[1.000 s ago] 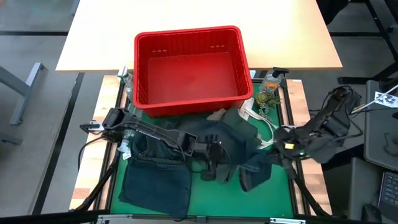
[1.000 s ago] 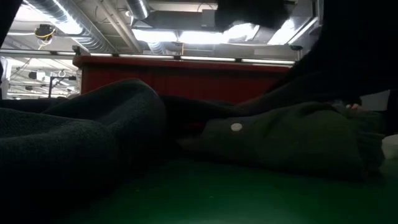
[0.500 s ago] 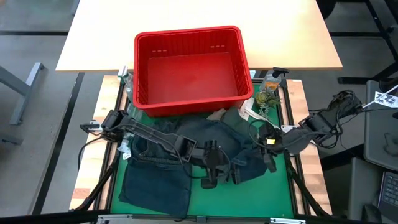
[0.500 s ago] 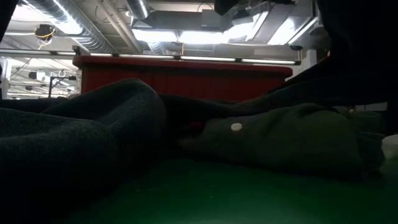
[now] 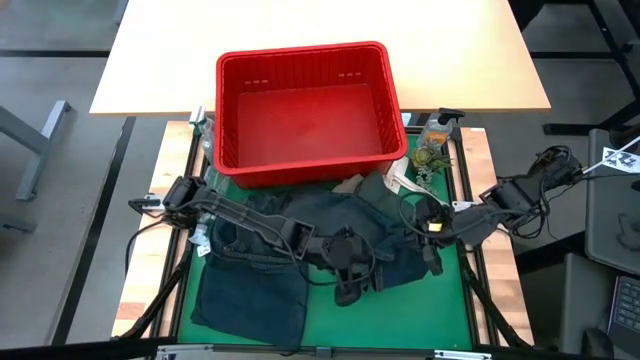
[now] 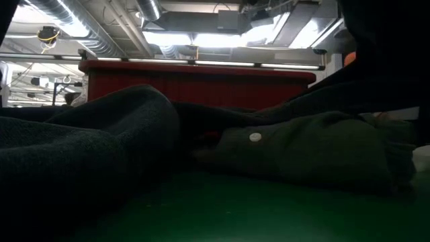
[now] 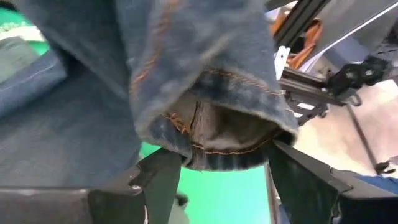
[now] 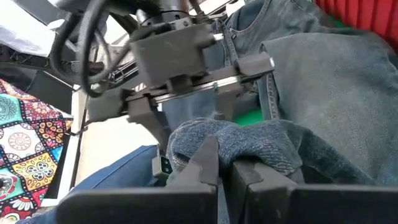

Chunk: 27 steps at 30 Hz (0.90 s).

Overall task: Fold laundry
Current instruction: Fold the dark blue pants

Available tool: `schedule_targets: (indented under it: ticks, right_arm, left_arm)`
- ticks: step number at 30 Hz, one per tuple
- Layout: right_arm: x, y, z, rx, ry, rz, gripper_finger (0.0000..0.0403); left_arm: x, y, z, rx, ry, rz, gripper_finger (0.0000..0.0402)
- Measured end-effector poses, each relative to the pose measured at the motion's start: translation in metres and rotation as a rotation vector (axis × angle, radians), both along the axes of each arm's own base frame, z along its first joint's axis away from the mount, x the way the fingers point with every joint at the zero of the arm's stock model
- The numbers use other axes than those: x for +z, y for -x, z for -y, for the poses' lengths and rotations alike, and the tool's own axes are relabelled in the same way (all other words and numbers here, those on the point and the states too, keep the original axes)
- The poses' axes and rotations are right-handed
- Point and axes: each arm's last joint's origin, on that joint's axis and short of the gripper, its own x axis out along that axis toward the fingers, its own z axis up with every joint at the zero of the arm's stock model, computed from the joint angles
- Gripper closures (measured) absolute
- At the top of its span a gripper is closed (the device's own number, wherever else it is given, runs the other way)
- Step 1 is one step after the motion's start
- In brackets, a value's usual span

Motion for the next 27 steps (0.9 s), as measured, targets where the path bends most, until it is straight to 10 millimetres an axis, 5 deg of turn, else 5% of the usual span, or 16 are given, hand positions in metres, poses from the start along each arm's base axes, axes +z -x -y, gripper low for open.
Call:
schedule_targets:
  ticks: [27]
  right_arm:
    - [-0.0002,0.0002,0.0002,0.039,0.075,0.009,0.0400]
  left_arm:
    - [0.0059,-0.0033,0.0037,-0.073,0.123,0.046,0.0170]
